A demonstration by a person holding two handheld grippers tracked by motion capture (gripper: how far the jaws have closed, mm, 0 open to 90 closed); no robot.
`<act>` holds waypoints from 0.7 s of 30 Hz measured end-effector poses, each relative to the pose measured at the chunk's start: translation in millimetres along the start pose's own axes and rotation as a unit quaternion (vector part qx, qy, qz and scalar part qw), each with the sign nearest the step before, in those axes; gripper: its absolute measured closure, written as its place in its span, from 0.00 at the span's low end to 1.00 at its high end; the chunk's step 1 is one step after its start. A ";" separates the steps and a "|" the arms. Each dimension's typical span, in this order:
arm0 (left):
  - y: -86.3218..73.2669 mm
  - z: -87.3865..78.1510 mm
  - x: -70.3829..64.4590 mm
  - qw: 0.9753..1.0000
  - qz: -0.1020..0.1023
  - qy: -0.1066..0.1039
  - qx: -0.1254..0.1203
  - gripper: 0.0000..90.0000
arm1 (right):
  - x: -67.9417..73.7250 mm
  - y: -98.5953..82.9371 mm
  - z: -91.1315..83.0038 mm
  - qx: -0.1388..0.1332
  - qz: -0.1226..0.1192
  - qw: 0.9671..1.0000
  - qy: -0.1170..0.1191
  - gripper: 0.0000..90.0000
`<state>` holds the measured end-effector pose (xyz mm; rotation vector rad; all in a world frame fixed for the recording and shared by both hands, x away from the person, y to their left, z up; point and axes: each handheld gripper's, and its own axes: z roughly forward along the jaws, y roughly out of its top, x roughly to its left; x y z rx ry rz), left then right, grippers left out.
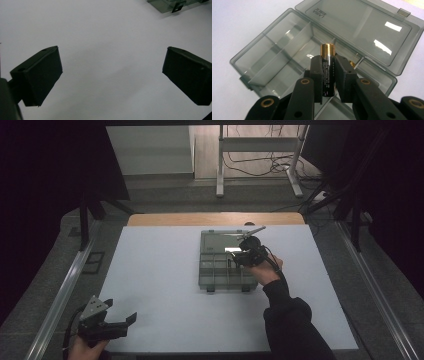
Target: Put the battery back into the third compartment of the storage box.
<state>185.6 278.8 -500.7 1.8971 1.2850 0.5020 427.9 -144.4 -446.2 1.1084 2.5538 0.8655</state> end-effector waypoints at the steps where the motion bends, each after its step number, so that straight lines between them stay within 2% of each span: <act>1: 0.0 0.0 0.0 1.000 0.000 0.000 0.000 0.03 | -0.5 0.9 1.0 0.001 0.001 1.000 -0.002 0.86; 8: -0.1 -0.1 0.1 1.000 0.000 -0.001 0.000 0.03 | -1.6 8.0 10.8 0.010 0.006 1.000 -0.017 0.86; 14: -0.1 -0.2 0.0 1.000 0.001 -0.001 0.000 0.03 | -1.7 7.1 22.3 0.030 0.010 0.999 -0.027 0.85; 19: -0.1 -0.2 -0.1 1.000 0.002 -0.001 -0.001 0.03 | -2.6 7.4 27.9 0.033 0.012 0.999 -0.029 0.84; 21: -0.1 -0.3 0.0 1.000 0.002 -0.001 -0.001 0.03 | -3.1 7.5 28.4 0.027 0.013 0.999 -0.033 0.81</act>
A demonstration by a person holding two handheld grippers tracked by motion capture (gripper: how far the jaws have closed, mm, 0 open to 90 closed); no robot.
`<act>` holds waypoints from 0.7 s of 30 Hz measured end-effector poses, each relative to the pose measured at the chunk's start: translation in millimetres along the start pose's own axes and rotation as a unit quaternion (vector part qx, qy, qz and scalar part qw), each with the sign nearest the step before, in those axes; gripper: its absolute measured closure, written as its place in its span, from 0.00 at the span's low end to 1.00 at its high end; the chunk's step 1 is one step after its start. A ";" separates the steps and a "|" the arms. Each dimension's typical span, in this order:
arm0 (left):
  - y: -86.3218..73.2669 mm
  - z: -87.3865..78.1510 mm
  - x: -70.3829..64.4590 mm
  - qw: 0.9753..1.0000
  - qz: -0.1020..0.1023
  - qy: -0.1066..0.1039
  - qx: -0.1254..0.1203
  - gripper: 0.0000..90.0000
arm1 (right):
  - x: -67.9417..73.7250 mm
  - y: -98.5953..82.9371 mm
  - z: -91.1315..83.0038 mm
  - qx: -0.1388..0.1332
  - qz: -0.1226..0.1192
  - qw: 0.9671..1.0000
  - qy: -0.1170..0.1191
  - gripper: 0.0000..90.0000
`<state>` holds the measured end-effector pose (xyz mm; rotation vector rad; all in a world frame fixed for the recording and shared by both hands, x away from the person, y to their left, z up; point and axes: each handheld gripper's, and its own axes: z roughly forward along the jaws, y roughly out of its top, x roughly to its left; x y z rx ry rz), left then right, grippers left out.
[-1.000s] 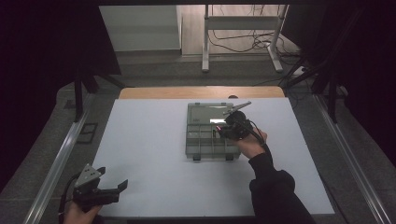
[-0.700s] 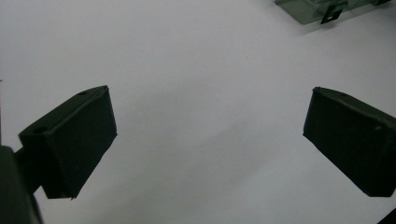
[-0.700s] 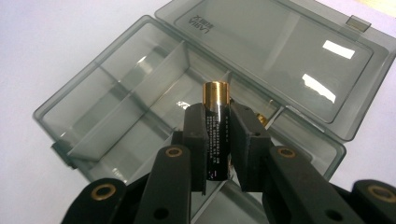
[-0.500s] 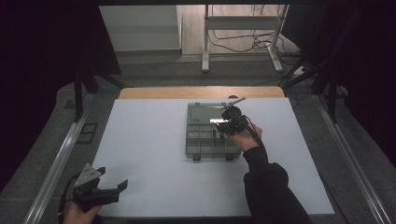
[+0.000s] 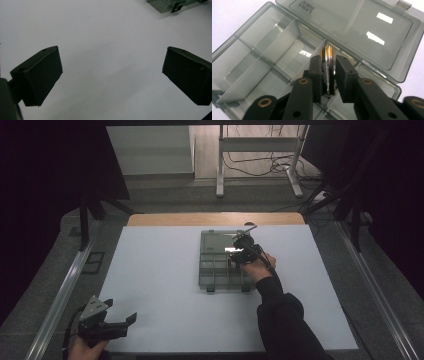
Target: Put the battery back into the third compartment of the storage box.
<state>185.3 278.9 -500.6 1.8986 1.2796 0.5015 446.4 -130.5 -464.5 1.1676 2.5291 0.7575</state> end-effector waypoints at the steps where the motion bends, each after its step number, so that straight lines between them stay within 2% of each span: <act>1: 0.0 0.0 0.0 1.000 0.000 0.000 0.000 0.03 | -0.4 0.1 -0.4 -0.003 0.001 1.000 -0.001 0.79; 5: 0.0 0.0 0.1 1.000 0.000 -0.001 0.000 0.03 | -0.5 -0.1 -3.4 -0.009 0.000 1.000 -0.007 0.70; 9: 0.0 0.0 -0.3 1.000 0.001 0.000 0.000 0.04 | -1.1 -1.0 -6.7 -0.015 -0.002 1.000 -0.003 0.60; 15: 0.1 0.1 -0.2 1.000 0.001 0.000 0.000 0.04 | -0.4 -3.4 -12.1 -0.015 -0.007 1.000 0.025 0.50; 21: 0.1 0.2 -0.4 1.000 0.001 0.000 0.000 0.04 | 4.1 -6.0 -19.0 -0.023 -0.030 0.999 0.031 0.41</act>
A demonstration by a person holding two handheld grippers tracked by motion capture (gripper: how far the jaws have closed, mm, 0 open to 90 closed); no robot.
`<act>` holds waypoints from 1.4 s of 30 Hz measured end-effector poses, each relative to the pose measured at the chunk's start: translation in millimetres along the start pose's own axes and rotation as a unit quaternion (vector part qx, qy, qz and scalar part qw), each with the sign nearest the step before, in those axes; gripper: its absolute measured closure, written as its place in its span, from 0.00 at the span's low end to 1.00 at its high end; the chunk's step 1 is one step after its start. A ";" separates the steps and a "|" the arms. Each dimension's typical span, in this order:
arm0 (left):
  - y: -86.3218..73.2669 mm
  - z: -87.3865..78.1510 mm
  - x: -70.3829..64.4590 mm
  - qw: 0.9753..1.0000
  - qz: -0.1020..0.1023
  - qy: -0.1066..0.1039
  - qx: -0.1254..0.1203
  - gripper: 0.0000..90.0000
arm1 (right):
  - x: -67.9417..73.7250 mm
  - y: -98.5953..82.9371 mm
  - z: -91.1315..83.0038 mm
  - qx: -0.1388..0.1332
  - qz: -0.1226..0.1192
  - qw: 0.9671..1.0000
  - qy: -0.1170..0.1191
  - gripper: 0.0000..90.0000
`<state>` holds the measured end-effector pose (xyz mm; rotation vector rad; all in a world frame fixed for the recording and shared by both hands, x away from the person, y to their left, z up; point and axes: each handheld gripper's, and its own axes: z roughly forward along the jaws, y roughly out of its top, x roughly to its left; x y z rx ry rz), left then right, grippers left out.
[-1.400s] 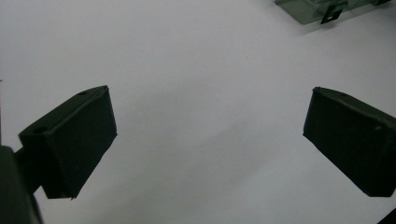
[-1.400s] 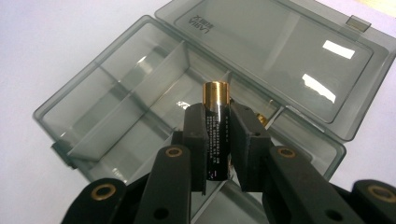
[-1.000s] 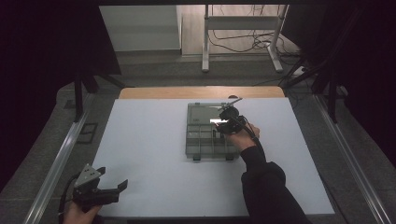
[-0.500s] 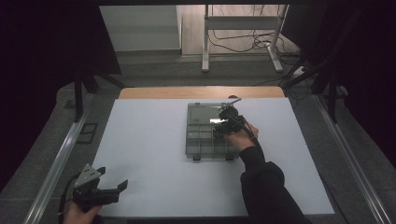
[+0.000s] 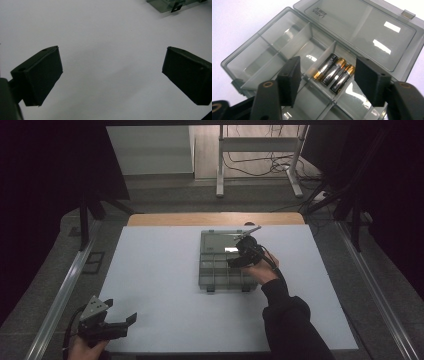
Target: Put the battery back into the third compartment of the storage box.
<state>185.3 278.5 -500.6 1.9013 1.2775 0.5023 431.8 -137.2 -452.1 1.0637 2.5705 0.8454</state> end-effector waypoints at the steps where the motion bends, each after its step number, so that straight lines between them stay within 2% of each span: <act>1: 0.0 0.0 0.0 1.000 0.000 0.000 0.000 0.04 | 1.1 -0.3 -1.1 -0.001 -0.005 1.000 0.000 0.40; 7: -0.1 0.1 -0.2 1.000 0.001 0.000 0.000 0.04 | 8.5 -1.0 -8.1 -0.008 -0.015 1.000 0.020 0.37; 13: -0.1 0.0 -0.2 1.000 0.001 0.000 -0.001 0.04 | 15.2 -2.4 -16.3 -0.013 -0.028 0.999 0.028 0.32; 17: -0.1 0.0 -0.2 1.000 0.001 0.000 0.000 0.04 | 15.7 -4.5 -20.8 -0.009 -0.024 0.999 0.040 0.29; 20: 0.0 0.1 -0.4 1.000 0.001 0.000 0.000 0.04 | 16.1 -9.7 -24.9 -0.019 -0.025 0.999 0.045 0.27; 25: 0.1 0.3 -0.4 1.000 0.001 0.000 0.001 0.04 | 14.9 -19.4 -31.3 -0.021 -0.020 0.999 0.042 0.23; 31: 0.2 0.4 -0.6 1.000 0.002 0.001 0.001 0.04 | 13.2 -28.2 -40.6 -0.040 -0.013 0.998 0.047 0.20; 36: 0.2 0.4 -0.7 1.000 0.002 0.001 0.001 0.04 | 15.8 -34.3 -47.8 -0.050 -0.018 0.997 0.048 0.16; 42: 0.2 0.5 -0.7 1.000 0.002 0.001 0.001 0.04 | 20.6 -40.5 -55.4 -0.050 -0.028 0.997 0.048 0.13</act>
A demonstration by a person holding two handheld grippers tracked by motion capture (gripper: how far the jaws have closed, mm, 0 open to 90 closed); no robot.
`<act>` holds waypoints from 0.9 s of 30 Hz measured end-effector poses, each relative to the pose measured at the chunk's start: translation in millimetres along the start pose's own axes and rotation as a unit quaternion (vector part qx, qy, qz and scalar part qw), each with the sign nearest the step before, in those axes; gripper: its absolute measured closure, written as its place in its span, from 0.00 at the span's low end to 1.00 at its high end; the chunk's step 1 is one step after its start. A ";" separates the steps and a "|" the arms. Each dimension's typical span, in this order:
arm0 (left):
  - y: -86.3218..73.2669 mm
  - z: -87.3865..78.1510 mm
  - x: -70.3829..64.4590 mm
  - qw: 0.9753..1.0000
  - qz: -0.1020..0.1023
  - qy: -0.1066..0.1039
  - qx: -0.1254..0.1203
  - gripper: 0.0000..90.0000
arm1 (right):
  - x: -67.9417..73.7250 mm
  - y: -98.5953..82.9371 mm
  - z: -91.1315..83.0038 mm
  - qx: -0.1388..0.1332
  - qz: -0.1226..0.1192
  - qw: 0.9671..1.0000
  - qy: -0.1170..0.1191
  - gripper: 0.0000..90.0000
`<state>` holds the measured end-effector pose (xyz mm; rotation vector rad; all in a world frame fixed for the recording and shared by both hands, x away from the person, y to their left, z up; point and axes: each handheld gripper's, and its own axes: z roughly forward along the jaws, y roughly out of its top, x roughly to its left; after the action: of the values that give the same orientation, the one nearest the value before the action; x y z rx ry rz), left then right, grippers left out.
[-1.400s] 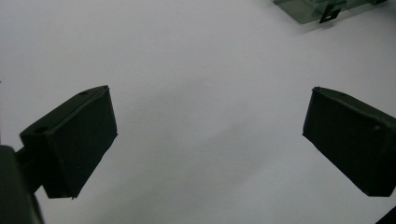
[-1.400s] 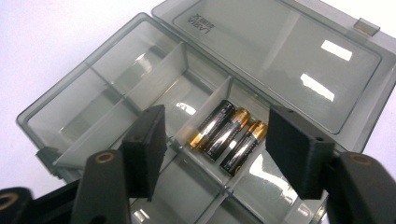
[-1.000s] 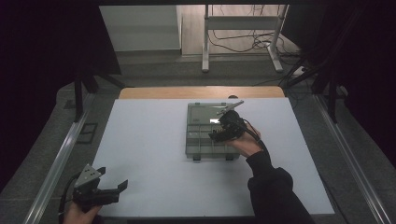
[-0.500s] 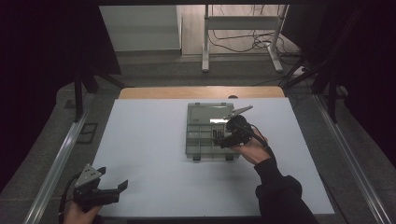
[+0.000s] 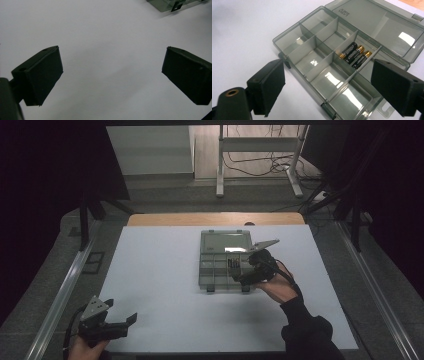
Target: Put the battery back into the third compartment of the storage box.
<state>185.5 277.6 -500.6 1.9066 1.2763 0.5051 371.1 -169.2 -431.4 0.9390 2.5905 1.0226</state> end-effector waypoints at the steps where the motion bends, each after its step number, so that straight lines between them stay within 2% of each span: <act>1: 0.0 0.0 0.0 1.000 0.000 0.000 0.000 0.04 | 1.1 -1.0 -1.3 0.000 -0.002 1.000 0.000 0.12; 7: 0.1 0.1 0.0 1.000 0.001 0.000 0.000 0.04 | 6.9 -8.4 -8.7 0.000 -0.016 1.000 -0.012 0.08; 14: 0.1 0.1 -0.1 1.000 0.001 0.000 0.000 0.04 | 8.8 -21.5 -12.3 -0.014 -0.013 1.000 -0.024 0.04; 21: -0.1 -0.2 -0.5 1.000 0.003 0.000 0.000 0.04 | 12.0 -29.4 -11.9 -0.015 -0.015 0.999 -0.032 0.01; 27: -0.1 -0.4 -0.8 1.000 0.005 -0.001 -0.001 0.04 | 17.7 -36.7 -19.0 -0.025 -0.019 0.999 -0.044 0.00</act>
<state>184.8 277.1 -500.4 1.9117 1.2659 0.5103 331.8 -188.8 -441.3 0.8987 2.4883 1.0085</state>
